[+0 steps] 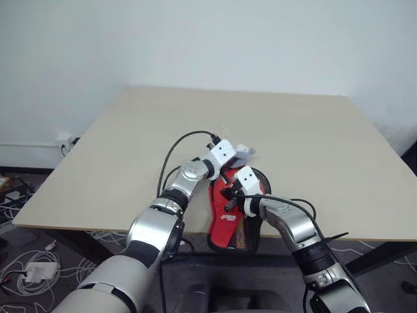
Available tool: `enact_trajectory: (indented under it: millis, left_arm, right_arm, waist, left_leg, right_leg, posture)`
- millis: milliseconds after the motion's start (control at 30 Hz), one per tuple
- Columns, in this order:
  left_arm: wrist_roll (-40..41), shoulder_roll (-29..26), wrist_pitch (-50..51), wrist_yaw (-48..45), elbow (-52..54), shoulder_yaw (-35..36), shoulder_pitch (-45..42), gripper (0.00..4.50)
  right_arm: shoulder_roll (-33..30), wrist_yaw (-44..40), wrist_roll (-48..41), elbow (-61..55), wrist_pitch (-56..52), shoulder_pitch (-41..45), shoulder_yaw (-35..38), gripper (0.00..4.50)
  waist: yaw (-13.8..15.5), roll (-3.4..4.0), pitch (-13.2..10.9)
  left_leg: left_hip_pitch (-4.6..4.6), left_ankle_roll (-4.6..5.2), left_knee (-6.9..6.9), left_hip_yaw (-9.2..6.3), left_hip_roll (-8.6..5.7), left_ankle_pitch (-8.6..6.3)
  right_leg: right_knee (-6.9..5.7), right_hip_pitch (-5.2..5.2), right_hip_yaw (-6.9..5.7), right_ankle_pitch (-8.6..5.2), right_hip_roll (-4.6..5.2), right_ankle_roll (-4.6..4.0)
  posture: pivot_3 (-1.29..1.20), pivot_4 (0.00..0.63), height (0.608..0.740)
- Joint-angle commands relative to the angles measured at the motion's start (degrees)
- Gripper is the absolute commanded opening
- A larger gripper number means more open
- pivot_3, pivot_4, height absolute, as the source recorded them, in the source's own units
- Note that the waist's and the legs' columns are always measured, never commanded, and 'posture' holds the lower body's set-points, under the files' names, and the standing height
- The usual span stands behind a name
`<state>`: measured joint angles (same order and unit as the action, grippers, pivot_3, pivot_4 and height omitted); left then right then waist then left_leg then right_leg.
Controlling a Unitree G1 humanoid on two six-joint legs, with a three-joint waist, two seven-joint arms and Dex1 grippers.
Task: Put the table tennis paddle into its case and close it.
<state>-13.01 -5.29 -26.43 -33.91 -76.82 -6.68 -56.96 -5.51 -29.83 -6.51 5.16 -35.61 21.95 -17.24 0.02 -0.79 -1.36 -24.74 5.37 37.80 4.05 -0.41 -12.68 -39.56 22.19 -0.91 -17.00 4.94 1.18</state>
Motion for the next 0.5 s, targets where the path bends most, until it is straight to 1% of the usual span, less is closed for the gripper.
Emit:
enact_trajectory:
  millis: [33,167,267,400,500]
  left_arm:
    - [0.0,0.5,-5.4,-6.1,3.3,-1.4,0.1,0.02]
    - [-1.3,-0.4,-9.8,-9.4,4.1,-3.7,2.0,0.02]
    - [-1.6,-0.7,-10.7,-10.4,4.4,-4.3,2.7,0.91]
    - [-0.8,-1.1,-10.1,-12.0,4.5,-4.2,2.6,2.32]
    - [-0.2,-2.8,-10.7,-12.9,5.1,-3.7,1.5,3.37]
  right_arm:
    - [-0.3,-0.4,0.8,3.1,-3.5,-2.1,-2.5,0.0]
    - [-0.3,-0.5,0.8,3.2,-3.5,-2.1,-2.6,0.0]
    - [-0.3,-0.6,0.8,3.4,-3.3,-2.1,-2.7,0.0]
    - [-0.3,-0.8,0.8,3.6,-3.1,-2.1,-2.8,0.0]
    - [-0.4,-1.0,0.9,3.8,-3.1,-2.0,-3.0,0.0]
  waist:
    - [0.0,-0.01,0.0]
    - [0.1,0.02,0.3]
    - [0.1,-0.04,0.4]
    - [0.1,-0.04,0.5]
    - [0.0,-0.04,0.5]
  left_leg:
    - [0.0,0.0,0.0,0.0,0.0,0.0]
    - [0.0,0.03,-0.01,0.0,0.0,-0.02]
    - [0.0,0.05,-0.01,-0.02,0.0,-0.03]
    - [0.0,0.07,-0.01,-0.03,0.0,-0.05]
    - [0.0,0.07,-0.01,-0.03,0.0,-0.05]
  right_leg:
    - [0.01,0.0,0.01,0.0,0.0,0.0]
    - [0.04,-0.01,0.03,0.0,0.02,0.0]
    - [0.08,-0.04,0.03,0.0,0.03,0.0]
    - [0.08,-0.04,0.03,0.0,0.03,0.0]
    - [0.08,-0.04,0.04,0.0,0.02,0.0]
  posture:
    - [0.0,0.0,0.707]
    - [0.0,0.0,0.707]
    - [0.0,0.0,0.707]
    - [0.0,0.0,0.707]
    - [0.0,0.0,0.707]
